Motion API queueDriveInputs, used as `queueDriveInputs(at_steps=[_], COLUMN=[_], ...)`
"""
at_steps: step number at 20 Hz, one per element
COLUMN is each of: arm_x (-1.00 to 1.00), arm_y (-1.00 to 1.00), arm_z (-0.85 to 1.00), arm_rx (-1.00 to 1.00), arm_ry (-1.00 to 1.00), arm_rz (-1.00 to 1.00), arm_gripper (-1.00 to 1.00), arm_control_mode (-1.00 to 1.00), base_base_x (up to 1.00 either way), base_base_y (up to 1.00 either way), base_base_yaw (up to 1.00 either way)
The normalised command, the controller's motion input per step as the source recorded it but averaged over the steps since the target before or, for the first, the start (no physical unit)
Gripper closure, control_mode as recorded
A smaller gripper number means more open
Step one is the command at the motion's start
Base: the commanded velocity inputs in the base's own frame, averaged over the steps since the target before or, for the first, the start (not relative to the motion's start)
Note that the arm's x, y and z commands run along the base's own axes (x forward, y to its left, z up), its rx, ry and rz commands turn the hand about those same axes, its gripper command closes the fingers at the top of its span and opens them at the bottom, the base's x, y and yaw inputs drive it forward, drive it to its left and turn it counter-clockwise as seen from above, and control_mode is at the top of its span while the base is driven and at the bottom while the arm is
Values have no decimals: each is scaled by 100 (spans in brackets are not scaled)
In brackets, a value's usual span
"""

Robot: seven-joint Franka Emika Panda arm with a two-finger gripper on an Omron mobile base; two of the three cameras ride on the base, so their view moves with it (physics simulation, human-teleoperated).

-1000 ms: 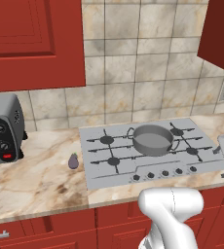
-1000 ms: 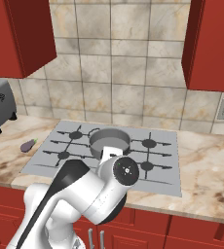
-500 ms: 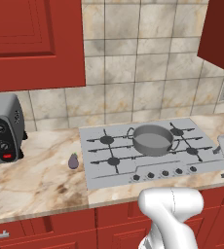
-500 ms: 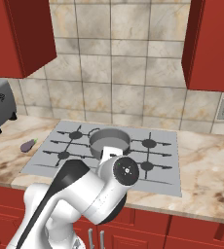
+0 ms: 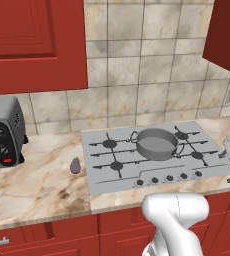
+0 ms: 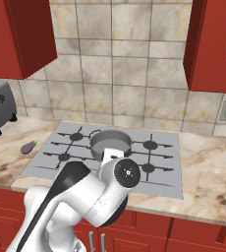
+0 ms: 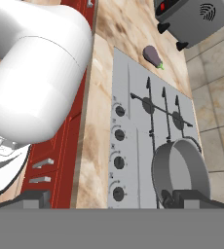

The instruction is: Turn on the burner for the pot on the stove. Wait thirty seconds for the pot to heat up. Then add the eggplant to the pot.

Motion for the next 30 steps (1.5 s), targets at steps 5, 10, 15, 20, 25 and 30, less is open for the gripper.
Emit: queueDriveInputs(at_steps=[5, 10, 15, 20, 25, 30], arm_x=[0, 0, 0, 0, 0, 0], arm_y=[0, 0, 0, 0, 0, 0], arm_z=[0, 0, 0, 0, 0, 0], arm_rx=[0, 0, 0, 0, 0, 0], arm_ry=[0, 0, 0, 0, 0, 0], arm_rz=[0, 0, 0, 0, 0, 0], arm_gripper=[-100, -100, -100, -100, -100, -100], arm_control_mode=[-100, -100, -100, -100, -100, -100], base_base_x=[0, 0, 0, 0, 0, 0], base_base_y=[0, 0, 0, 0, 0, 0], base_base_yaw=[0, 0, 0, 0, 0, 0])
